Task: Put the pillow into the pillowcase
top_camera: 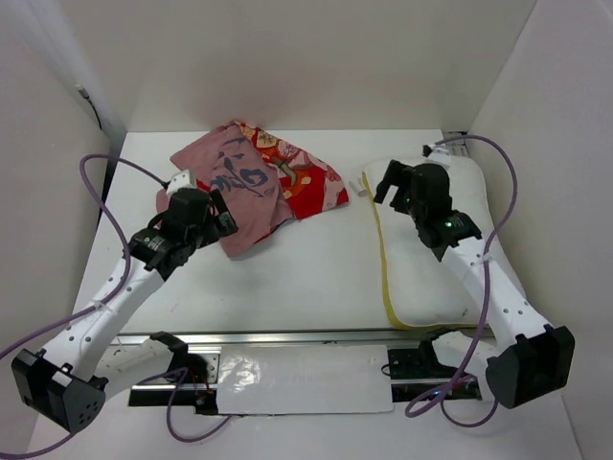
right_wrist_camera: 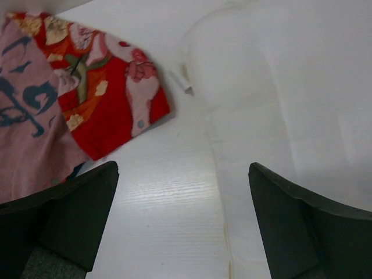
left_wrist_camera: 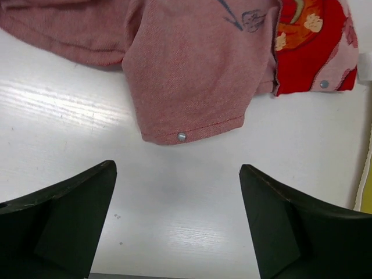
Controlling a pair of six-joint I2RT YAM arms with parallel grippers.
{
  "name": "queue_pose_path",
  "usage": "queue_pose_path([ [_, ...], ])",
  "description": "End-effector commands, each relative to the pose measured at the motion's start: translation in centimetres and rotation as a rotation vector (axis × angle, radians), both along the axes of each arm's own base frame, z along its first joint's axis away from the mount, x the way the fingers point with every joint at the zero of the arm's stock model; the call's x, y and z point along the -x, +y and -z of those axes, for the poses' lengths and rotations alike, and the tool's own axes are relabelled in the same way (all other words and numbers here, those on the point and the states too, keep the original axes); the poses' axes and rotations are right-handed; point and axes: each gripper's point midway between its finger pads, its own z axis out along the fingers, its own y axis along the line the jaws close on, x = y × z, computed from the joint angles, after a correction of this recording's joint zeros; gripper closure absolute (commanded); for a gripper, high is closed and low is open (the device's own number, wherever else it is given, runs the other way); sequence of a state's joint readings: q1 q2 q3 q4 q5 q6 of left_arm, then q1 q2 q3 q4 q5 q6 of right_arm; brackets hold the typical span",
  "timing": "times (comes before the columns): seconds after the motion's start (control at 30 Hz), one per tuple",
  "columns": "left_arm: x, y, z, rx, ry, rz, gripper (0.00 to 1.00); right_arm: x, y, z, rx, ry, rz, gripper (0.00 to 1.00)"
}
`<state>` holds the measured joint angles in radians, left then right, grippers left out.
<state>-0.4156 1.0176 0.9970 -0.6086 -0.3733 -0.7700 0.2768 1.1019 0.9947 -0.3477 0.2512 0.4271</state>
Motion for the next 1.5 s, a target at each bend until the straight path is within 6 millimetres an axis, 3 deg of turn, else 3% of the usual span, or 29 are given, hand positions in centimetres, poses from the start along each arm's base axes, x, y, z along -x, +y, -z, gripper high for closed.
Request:
queue_pose_path([
  [0.0,1.3,0.3,2.9,0.036,0.088,-0.051,0.0,-1.3,4.9,-2.3,0.08,-0.112,-0.183,0.0],
  [0.03,1.8,0.2,4.0,0.049,0.116,-0.06,0.0,-1.5,6.4,-2.3,0.1,-0.131,-0.252,0.0],
  [0.1,2.3,-0.5,6.8,0.07,0.162,-0.035,0.0,-2.3,9.3,-0.3,0.139,-0.098,-0.367,0.0],
  [0.13,2.3,-0.7,7.6,0.073,0.176,-0.027,0.0,-2.6,11.1,-0.8,0.135,-0.106,-0.404,0.0],
  [0.17,1.9,-0.7,7.7,0.09,0.16,-0.043,0.0,-3.5,12.5,1.3,0.139,-0.051,-0.42,0.0],
  [0.27,1.1,-1.4,8.8,0.092,0.164,-0.011,0.0,-4.6,16.2,2.0,0.174,-0.047,-0.511,0.0],
  [0.3,0.5,-0.6,8.9,0.066,0.149,-0.042,0.0,-5.3,17.2,3.9,0.194,-0.018,-0.529,0.0],
  [0.37,-1.2,2.0,9.0,0.017,0.144,-0.161,0.0,-6.2,18.5,4.8,0.196,-0.013,-0.54,0.02],
  [0.4,-2.5,2.7,7.7,0.027,0.124,-0.195,0.0,-6.7,18.8,6.8,0.209,0.027,-0.544,0.02],
  [0.47,-4.2,5.8,7.2,0.047,0.161,-0.309,0.0,-7.1,20.2,8.4,0.191,0.067,-0.57,0.05],
  [0.6,-4.6,11.1,7.8,0.13,0.249,-0.516,0.0,-7.6,21.8,10.2,0.203,0.099,-0.604,0.07],
  [0.63,-4.7,11.7,8.2,0.157,0.259,-0.555,0.0,-8.0,21.8,11.7,0.217,0.126,-0.598,0.09],
  [0.73,-5.8,14.2,9.2,0.191,0.244,-0.609,0.0,-9.3,22.6,13.4,0.261,0.154,-0.596,0.09],
  [0.8,-5.9,16.0,11.1,0.185,0.291,-0.666,0.0,-10.3,23.7,13.1,0.263,0.14,-0.596,0.09],
  [0.83,-6.2,16.7,11.3,0.179,0.306,-0.676,0.0,-10.4,24.0,14.7,0.278,0.171,-0.612,0.09],
  [0.87,-6.4,17.3,11.9,0.179,0.323,-0.692,0.0,-11.1,24.4,14.2,0.282,0.156,-0.616,0.09],
  [0.9,-6.3,17.9,13.6,0.197,0.376,-0.709,0.0,-11.3,24.8,14.5,0.286,0.156,-0.633,0.1],
  [0.93,-6.4,18.2,14.3,0.199,0.399,-0.698,0.01,-11.6,24.9,15.7,0.299,0.172,-0.639,0.1],
  [1.0,-7.9,18.4,14.8,0.22,0.393,-0.68,0.07,-12.6,25.2,15.4,0.307,0.155,-0.618,0.12],
  [1.03,-7.9,18.7,16.0,0.222,0.427,-0.681,0.07,-12.9,25.4,16.4,0.311,0.168,-0.619,0.12],
  [1.13,-9.6,19.2,16.0,0.224,0.403,-0.679,0.08,-13.8,25.6,16.7,0.289,0.177,-0.636,0.17],
  [1.2,-10.3,19.3,16.6,0.226,0.401,-0.666,0.13,-13.9,25.6,18.0,0.296,0.198,-0.638,0.2],
  [1.23,-10.5,19.3,17.0,0.226,0.402,-0.666,0.15,-14.7,25.5,17.0,0.287,0.176,-0.626,0.22],
  [1.3,-11.0,19.2,18.0,0.215,0.424,-0.665,0.21,-14.9,25.2,18.2,0.308,0.197,-0.608,0.25],
  [1.33,-11.1,19.2,18.5,0.215,0.43,-0.665,0.24,-15.2,24.7,18.2,0.307,0.199,-0.598,0.3],
  [1.37,-11.7,19.2,18.7,0.225,0.422,-0.657,0.28,-15.4,24.8,17.8,0.304,0.19,-0.597,0.43],
  [1.4,-12.1,19.0,19.1,0.229,0.419,-0.634,0.44,-15.8,24.2,18.4,0.298,0.202,-0.581,0.52],
  [1.43,-12.6,18.9,19.8,0.24,0.423,-0.625,0.54,-16.1,23.7,18.4,0.296,0.204,-0.571,0.67],
  [1.47,-13.1,18.7,19.9,0.252,0.417,-0.604,0.75,-16.1,23.7,18.4,0.296,0.204,-0.571,0.98],
])
